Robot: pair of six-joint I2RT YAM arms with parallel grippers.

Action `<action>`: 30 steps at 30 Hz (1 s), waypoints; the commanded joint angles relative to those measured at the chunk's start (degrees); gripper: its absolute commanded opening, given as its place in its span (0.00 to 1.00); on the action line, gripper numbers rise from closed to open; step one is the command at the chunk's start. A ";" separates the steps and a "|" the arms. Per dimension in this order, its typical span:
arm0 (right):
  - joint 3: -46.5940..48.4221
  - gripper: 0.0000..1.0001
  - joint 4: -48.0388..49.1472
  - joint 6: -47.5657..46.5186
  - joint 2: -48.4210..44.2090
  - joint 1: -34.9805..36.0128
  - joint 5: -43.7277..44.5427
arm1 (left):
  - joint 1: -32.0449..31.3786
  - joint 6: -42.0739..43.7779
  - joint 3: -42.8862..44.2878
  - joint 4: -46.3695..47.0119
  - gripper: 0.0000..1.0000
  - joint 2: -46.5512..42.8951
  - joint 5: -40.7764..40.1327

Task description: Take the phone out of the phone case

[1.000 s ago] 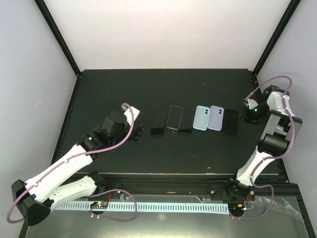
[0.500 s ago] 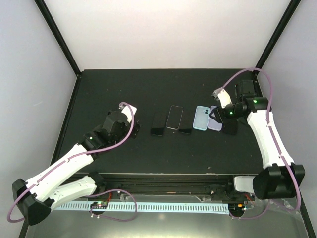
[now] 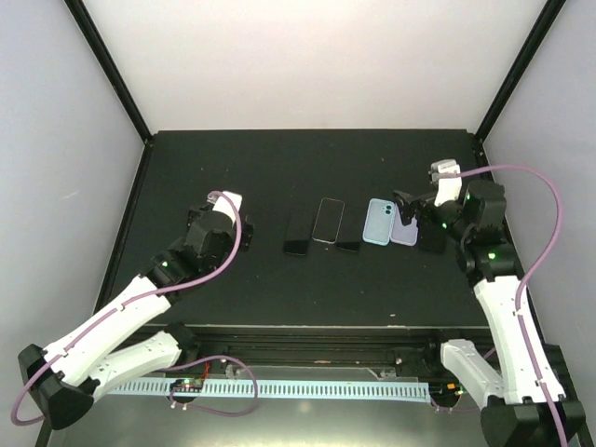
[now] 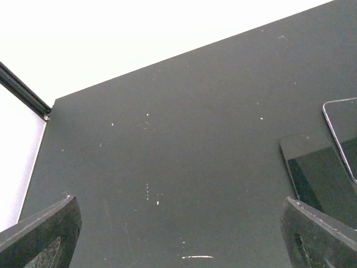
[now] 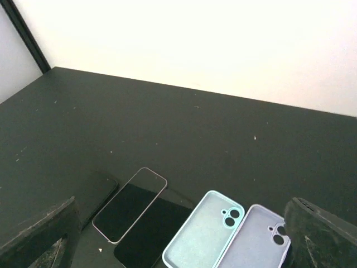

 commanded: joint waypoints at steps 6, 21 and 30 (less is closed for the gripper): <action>-10.65 1.00 14.99 11.63 -5.63 -0.05 3.54 | 0.30 -0.96 0.30 1.66 0.99 -1.77 -1.08; -9.25 1.00 13.63 12.89 -8.16 -0.42 8.14 | 0.20 -1.32 0.07 4.38 0.99 -3.26 -1.64; -10.20 1.00 14.55 11.45 -7.89 -0.57 5.53 | 0.20 -1.38 0.41 3.18 0.99 -1.83 -4.03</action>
